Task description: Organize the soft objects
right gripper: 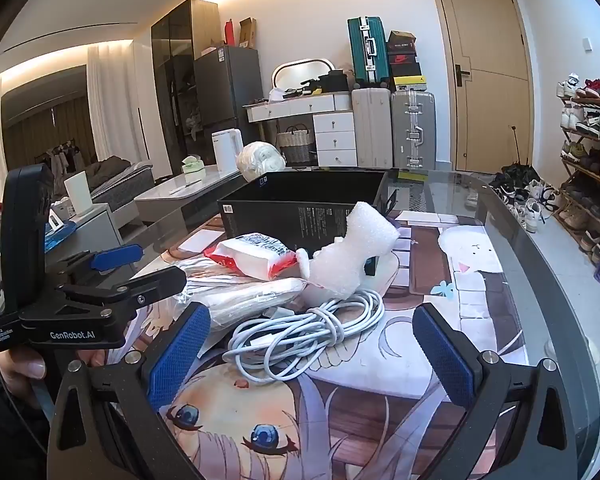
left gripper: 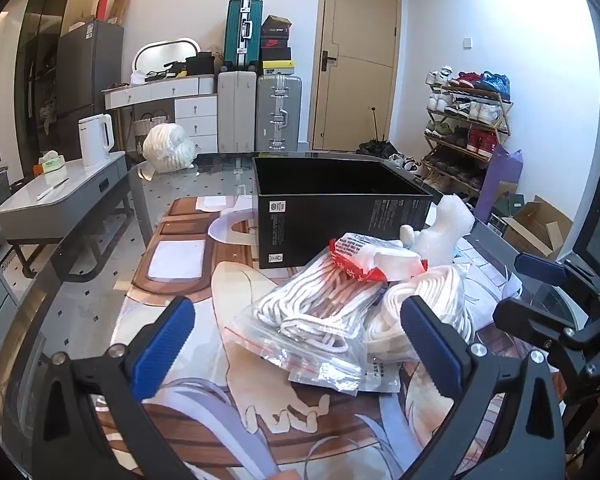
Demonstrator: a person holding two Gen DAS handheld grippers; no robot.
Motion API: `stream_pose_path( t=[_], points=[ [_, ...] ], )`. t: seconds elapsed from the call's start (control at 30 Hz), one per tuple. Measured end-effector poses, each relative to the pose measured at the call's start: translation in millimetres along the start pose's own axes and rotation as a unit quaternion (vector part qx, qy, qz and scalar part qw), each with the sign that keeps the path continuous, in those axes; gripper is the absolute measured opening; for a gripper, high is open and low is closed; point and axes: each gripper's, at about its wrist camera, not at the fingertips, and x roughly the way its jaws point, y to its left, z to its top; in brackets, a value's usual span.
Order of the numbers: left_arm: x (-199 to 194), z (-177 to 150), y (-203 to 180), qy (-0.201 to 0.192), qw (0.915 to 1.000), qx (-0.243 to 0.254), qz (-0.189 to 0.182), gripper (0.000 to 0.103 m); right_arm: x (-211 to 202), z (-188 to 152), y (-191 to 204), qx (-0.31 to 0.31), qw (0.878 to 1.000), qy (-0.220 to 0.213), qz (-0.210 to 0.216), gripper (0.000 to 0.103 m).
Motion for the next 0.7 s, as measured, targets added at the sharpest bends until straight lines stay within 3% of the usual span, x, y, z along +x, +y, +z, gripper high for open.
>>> stream_pose_path(
  t=[0.7],
  points=[
    [1.0, -0.1, -6.9, -0.001, 0.9999, 0.016, 0.002, 0.103, -0.2, 0.8, -0.1, 0.0, 1.0, 0.001, -0.003, 0.103]
  ],
)
